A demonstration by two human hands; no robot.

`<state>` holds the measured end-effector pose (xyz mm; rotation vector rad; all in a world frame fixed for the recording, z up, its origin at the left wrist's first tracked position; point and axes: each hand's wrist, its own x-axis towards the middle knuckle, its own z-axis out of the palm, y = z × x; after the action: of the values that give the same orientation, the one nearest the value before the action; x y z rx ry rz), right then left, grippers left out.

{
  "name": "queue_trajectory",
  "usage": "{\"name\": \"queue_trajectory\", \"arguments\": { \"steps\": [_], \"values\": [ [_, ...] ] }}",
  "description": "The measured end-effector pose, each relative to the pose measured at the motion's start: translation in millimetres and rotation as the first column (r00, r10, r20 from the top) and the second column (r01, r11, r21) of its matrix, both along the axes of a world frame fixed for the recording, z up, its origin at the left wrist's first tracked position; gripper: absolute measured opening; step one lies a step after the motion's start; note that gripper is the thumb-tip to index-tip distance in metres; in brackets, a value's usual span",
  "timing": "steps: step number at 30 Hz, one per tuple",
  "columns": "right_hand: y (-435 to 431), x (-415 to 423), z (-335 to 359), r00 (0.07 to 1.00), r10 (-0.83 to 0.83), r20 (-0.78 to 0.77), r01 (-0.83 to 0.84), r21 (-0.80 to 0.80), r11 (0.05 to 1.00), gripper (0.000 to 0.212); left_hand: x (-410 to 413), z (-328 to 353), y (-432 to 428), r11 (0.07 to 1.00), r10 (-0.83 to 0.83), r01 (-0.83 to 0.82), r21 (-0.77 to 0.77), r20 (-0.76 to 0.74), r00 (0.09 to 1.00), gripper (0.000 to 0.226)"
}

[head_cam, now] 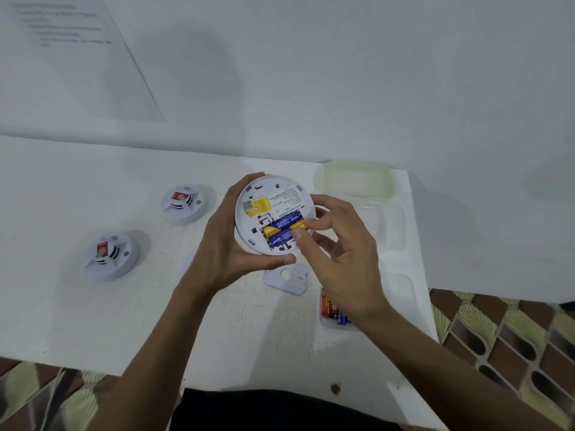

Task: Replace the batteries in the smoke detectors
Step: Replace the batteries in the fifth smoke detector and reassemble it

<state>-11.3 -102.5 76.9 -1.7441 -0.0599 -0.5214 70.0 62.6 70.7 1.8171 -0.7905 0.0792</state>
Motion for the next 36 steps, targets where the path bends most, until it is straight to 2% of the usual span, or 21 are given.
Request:
{"name": "queue_trajectory", "arguments": {
  "steps": [2,8,13,18,21,24,29,36],
  "values": [
    [1,-1,2,1.000,-0.004,0.003,0.004,0.016,1.000,0.013,-2,1,-1,1.000,-0.005,0.005,-0.008,-0.023,1.000,0.072],
    [-2,3,-1,1.000,0.000,0.028,0.001,-0.054,0.999,0.006,3,-1,-1,0.999,-0.007,0.007,0.033,0.022,1.000,0.081],
    [-8,5,-4,1.000,0.014,0.020,-0.012,-0.092,0.996,0.023,5,-4,1,0.995,-0.002,0.004,0.097,-0.017,1.000,0.081],
    [-9,7,-11,0.977,0.021,0.214,0.050,-0.319,0.946,0.025,2,-3,1,0.999,0.002,0.001,0.043,-0.073,0.997,0.076],
    [-8,8,-16,0.964,0.078,0.256,0.046,-0.443,0.895,0.028,3,-6,4,0.999,0.018,-0.016,0.043,-0.031,0.999,0.077],
    [-8,7,-22,0.973,0.153,0.171,-0.046,-0.506,0.861,0.034,4,-9,9,0.999,0.035,-0.034,0.038,-0.023,0.999,0.078],
    [3,5,-18,0.974,0.225,-0.001,-0.202,-0.443,0.874,0.043,2,-7,11,0.997,0.066,-0.066,0.029,0.004,0.998,0.092],
    [10,8,-11,0.965,0.259,-0.050,-0.249,-0.494,0.833,0.043,-4,8,18,0.982,0.161,-0.153,0.113,-0.061,0.985,0.101]
  ]
}}
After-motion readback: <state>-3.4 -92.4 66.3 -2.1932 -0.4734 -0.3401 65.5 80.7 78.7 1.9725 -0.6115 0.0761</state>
